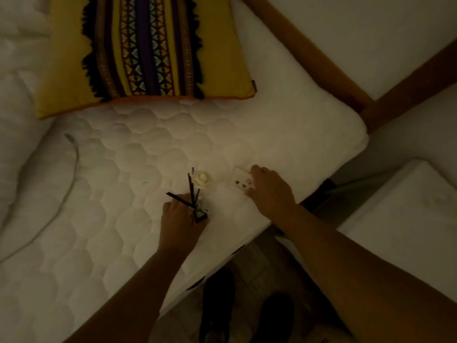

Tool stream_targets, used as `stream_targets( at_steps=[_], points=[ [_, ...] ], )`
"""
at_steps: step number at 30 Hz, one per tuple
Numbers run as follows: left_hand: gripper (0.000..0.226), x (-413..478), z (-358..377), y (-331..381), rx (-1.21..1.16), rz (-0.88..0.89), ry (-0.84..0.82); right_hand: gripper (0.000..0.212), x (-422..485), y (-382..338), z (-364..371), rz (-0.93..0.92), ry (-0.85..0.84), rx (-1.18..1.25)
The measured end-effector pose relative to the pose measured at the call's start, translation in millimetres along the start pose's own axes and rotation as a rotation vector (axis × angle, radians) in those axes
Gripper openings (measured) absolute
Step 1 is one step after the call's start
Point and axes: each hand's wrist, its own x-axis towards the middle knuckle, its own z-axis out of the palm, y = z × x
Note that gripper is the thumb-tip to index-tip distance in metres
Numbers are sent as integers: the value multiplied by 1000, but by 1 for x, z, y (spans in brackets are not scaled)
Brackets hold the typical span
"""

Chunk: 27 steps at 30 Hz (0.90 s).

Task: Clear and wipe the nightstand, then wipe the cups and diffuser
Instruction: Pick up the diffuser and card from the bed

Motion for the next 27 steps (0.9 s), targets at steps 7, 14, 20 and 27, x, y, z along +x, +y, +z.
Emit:
stream_targets(
  at_steps=[7, 14, 20, 27],
  points=[
    [42, -17, 31, 86, -268, 78, -184, 26, -91, 68, -29, 164, 139, 296],
    [51, -72, 138, 223, -198, 387, -533, 28, -248, 199, -39, 535, 431, 318],
    [53, -136, 228, 292, -30, 613, -703, 26, -355, 288, -16, 863, 504, 294],
    [59, -198, 318, 347, 103, 775, -803, 21, -418, 362, 8, 996, 482, 292]
  ],
)
